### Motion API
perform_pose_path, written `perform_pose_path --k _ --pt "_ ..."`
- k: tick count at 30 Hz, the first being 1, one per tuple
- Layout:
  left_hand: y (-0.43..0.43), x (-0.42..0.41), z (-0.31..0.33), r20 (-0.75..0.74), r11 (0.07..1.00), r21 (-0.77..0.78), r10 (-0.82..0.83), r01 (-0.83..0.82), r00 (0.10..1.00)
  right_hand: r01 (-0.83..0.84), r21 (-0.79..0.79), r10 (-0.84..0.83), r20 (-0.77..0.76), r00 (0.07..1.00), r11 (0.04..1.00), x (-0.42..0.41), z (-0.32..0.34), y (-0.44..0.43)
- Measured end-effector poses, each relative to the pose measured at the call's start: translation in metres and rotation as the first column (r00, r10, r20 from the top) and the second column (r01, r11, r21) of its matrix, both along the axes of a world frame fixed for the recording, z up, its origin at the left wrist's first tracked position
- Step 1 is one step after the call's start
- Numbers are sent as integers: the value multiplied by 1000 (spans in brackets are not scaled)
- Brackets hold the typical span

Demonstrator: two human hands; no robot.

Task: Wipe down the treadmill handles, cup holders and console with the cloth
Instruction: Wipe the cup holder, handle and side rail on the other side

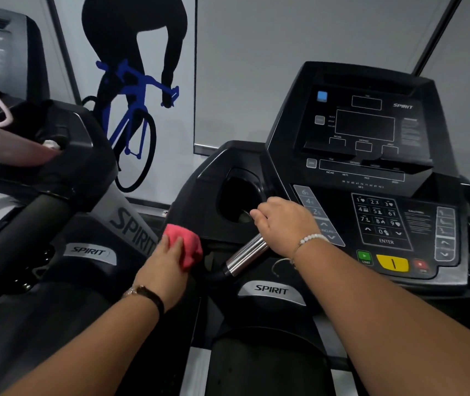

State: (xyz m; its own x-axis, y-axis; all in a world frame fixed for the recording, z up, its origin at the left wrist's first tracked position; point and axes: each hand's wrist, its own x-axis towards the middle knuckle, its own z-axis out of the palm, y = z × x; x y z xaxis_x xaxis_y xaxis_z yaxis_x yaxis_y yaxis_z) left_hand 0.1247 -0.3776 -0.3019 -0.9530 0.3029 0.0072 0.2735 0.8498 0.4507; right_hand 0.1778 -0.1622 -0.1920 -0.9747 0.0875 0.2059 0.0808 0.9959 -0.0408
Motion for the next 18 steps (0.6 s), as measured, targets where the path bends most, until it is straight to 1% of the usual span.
perform_pose_path --k 1,3,4,5,7,9,11,13,14,15,16,17,18 --pt "-4 6 -7 -57 992 -88 -100 95 993 0 -4 0 4 1000 1000 0 1 -1" --pt "-9 17 -23 -172 934 -232 -313 271 934 2 -14 -2 14 1000 1000 0 3 -2" --pt "-10 18 -28 -184 912 -270 -364 309 913 2 -16 -2 19 1000 1000 1 3 -2" --pt "-10 16 -30 -202 912 -268 -368 310 908 0 -15 0 22 1000 1000 1 3 -2" --pt "-4 11 -27 -282 943 -188 -320 275 904 1 -18 0 30 1000 1000 1 4 -2" --pt "2 10 -20 -315 975 -94 -223 203 922 2 -19 -2 30 1000 1000 0 4 -2" --pt "4 14 -15 -293 985 48 -147 168 945 2 -9 -2 20 1000 1000 0 2 -1" --pt "-1 18 -13 -302 965 193 -113 177 947 -3 0 3 7 1000 1000 -1 1 0" --pt "-7 20 -12 -304 949 238 -131 208 944 -7 1 7 2 1000 1000 -1 1 -1" --pt "-11 20 -10 -310 934 239 -186 266 933 -6 1 6 -3 1000 1000 -1 1 0" --pt "-16 20 -9 -317 922 201 -259 331 912 -5 2 5 -5 1000 1000 -1 1 -1" --pt "-20 18 -7 -288 913 144 -329 380 899 -2 4 2 -4 1000 1000 -1 1 0" --pt "-24 15 -4 -227 901 104 -390 420 892 1 2 -1 -2 1000 1000 -1 1 0"
